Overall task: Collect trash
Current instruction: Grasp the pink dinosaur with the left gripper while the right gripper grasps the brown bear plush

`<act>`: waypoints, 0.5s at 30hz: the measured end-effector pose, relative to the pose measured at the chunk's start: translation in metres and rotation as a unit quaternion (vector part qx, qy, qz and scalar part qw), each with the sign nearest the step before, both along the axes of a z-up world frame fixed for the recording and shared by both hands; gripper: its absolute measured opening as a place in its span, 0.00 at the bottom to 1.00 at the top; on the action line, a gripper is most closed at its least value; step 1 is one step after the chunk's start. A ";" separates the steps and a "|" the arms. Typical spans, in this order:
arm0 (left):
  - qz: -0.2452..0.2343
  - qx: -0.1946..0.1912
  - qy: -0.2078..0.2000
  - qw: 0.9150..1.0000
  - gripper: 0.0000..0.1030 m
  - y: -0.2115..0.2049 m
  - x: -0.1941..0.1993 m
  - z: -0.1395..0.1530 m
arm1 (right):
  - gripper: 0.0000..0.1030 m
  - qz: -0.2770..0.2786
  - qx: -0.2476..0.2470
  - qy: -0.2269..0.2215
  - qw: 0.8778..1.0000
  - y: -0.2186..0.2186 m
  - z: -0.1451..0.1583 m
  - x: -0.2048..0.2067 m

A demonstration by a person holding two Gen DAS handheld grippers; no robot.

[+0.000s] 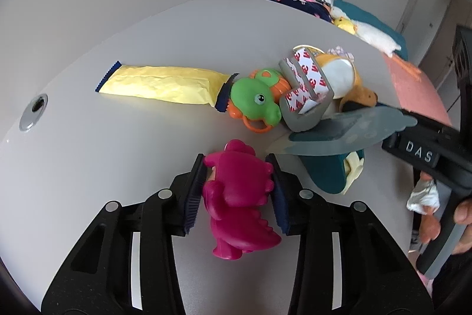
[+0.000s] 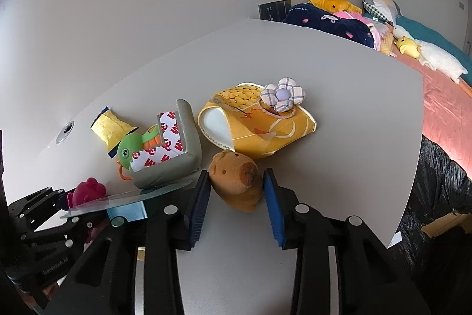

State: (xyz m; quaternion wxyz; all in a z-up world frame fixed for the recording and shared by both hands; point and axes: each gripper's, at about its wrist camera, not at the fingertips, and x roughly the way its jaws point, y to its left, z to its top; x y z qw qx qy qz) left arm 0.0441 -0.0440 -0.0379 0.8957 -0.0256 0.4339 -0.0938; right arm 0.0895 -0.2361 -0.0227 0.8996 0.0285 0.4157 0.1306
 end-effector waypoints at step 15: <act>0.011 -0.002 -0.023 1.000 0.39 0.004 -0.008 0.014 | 0.37 -0.004 0.026 -0.031 0.999 -0.021 0.026 -0.024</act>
